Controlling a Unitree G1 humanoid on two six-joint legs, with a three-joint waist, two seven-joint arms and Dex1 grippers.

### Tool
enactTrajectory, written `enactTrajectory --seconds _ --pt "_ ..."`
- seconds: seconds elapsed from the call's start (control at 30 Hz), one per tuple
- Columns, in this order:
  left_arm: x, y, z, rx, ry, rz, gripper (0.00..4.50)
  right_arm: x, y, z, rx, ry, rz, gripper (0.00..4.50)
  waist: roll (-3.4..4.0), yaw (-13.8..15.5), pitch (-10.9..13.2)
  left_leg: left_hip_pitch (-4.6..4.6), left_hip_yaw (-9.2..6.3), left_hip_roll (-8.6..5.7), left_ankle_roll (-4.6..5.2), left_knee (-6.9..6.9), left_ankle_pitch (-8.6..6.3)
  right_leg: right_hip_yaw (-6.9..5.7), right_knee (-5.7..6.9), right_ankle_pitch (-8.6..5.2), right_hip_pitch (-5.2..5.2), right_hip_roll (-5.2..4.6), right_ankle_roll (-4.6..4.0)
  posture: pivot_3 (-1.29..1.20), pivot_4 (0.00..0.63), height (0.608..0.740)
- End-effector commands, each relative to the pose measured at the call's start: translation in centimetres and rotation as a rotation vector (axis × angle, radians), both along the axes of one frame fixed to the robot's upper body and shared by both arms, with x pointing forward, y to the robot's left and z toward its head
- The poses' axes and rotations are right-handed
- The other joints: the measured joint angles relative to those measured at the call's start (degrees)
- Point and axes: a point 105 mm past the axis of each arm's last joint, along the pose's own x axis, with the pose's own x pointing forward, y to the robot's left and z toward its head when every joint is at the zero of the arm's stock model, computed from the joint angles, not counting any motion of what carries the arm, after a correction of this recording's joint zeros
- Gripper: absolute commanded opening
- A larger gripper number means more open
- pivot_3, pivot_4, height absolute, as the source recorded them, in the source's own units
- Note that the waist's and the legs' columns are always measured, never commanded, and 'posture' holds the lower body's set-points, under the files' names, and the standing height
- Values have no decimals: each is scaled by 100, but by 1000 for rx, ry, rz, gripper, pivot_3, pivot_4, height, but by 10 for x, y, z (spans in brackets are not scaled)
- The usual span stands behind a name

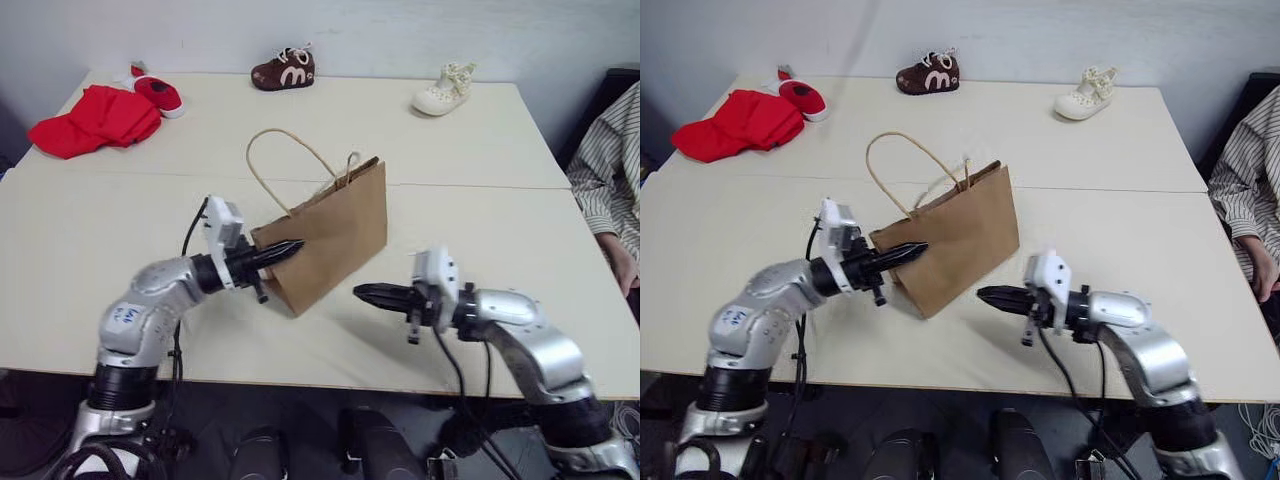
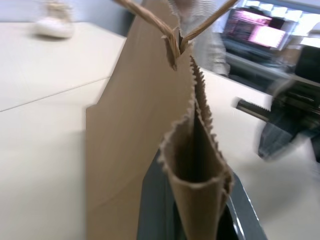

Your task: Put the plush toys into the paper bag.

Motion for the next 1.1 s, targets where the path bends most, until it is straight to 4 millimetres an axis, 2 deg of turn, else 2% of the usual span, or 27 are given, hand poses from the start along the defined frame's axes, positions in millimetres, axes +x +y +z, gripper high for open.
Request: enactTrajectory --seconds 0.03,0.1,0.23,0.4,0.43,0.53,0.67,0.8,0.9,1.0,1.1 --pt "-7 17 10 77 -78 -218 9 -14 -52 20 -61 -92 -86 0 0 10 0 1 3 -1 0 0 0 1 0 0 2 0 0 0 150 740" --pt "-1 24 6 146 -111 -267 9 -22 -76 25 -89 -145 -123 0 0 33 0 3 1 -10 1 0 0 -2 -7 0 8 6 1 0 150 740" --pt "10 25 -1 234 -181 -309 9 -21 -92 26 -60 -207 -173 0 -1 -14 0 18 3 -18 1 2 0 5 -13 6 30 17 9 0 150 740" --pt "15 25 -2 270 -201 -317 9 -18 -79 17 8 -233 -141 0 -1 -31 0 18 8 1 0 2 0 14 -5 6 20 19 8 0 150 740" --pt "18 27 -1 281 -216 -292 438 -18 -76 15 25 -207 -135 0 -1 -28 0 18 9 5 0 1 0 15 -3 6 19 17 8 0 150 740" --pt "22 44 4 300 -236 -188 1252 -17 -72 16 30 -209 -103 640 0 -20 0 16 12 1 2 4 1 16 2 6 15 9 8 0 150 740" --pt "13 72 10 310 -249 -67 2564 -15 -76 21 7 -230 -83 2016 0 -37 0 17 12 5 3 3 1 16 5 6 13 8 7 0 150 740" --pt "-5 111 9 343 -256 116 3854 -12 -81 31 -41 -243 -34 3437 1 -50 1 15 14 7 5 2 0 16 7 6 8 3 7 0 150 740" --pt "-23 129 2 385 -230 199 3867 -10 -84 37 -91 -246 22 4489 1 -36 1 16 13 8 8 2 -2 16 8 6 8 -3 7 0 150 740" --pt "-36 140 -4 440 -243 264 3867 -3 -91 43 -129 -242 44 4489 1 8 1 16 12 2 16 3 -4 12 7 6 10 -12 7 0 150 740" --pt "-43 142 -4 450 -252 287 3867 5 -99 41 -170 -222 59 4489 1 8 1 16 7 -3 23 4 -3 3 2 6 18 -20 8 0 150 740"
